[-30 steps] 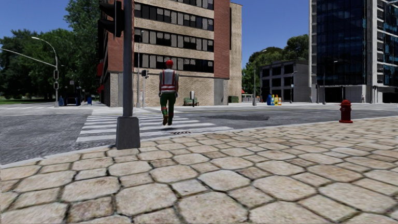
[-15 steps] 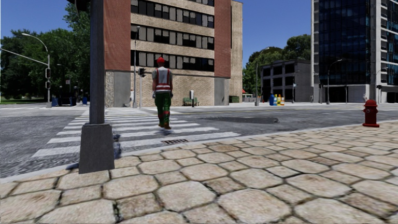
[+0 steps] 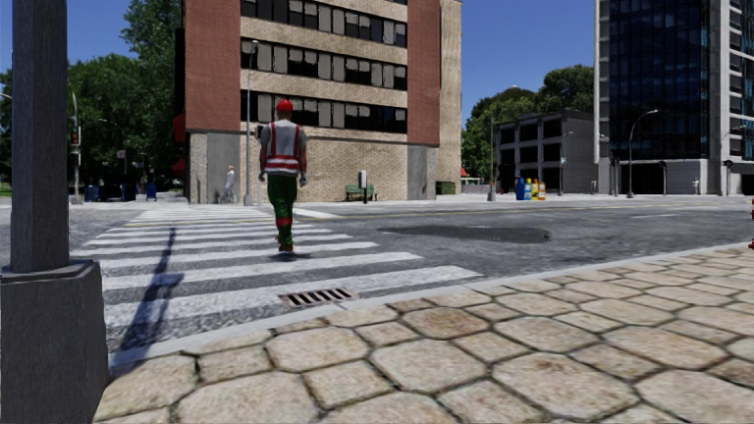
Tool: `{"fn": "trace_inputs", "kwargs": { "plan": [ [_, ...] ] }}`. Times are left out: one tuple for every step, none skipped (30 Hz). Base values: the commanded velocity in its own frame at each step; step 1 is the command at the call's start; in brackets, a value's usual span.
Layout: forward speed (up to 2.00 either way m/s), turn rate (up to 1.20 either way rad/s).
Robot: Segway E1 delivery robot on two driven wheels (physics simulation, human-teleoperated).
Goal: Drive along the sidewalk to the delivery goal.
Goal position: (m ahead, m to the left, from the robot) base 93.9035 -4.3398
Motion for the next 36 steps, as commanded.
{"fn": "trace_inputs", "kwargs": {
  "plan": [
    [2.00,0.00],
    [2.00,0.00],
    [2.00,0.00],
    [2.00,0.00],
    [2.00,0.00],
    [2.00,0.13],
    [2.00,0.13],
    [2.00,0.30],
    [2.00,0.45],
    [2.00,0.61],
    [2.00,0.61],
    [2.00,0.72],
    [2.00,0.74],
    [2.00,0.75],
    [2.00,0.75],
    [2.00,0.75],
    [2.00,0.75],
    [2.00,0.75],
    [2.00,0.75],
    [2.00,0.75],
    [2.00,0.75],
    [2.00,0.75],
    [2.00,0.75],
    [2.00,0.75],
    [2.00,0.70],
    [2.00,0.70],
    [2.00,0.56],
    [2.00,0.51],
    [2.00,0.50],
    [2.00,0.50],
    [2.00,0.48],
    [2.00,0.26],
    [2.00,0.15],
    [2.00,0.15],
    [2.00,0.11],
    [2.00,0.08]
  ]
}}
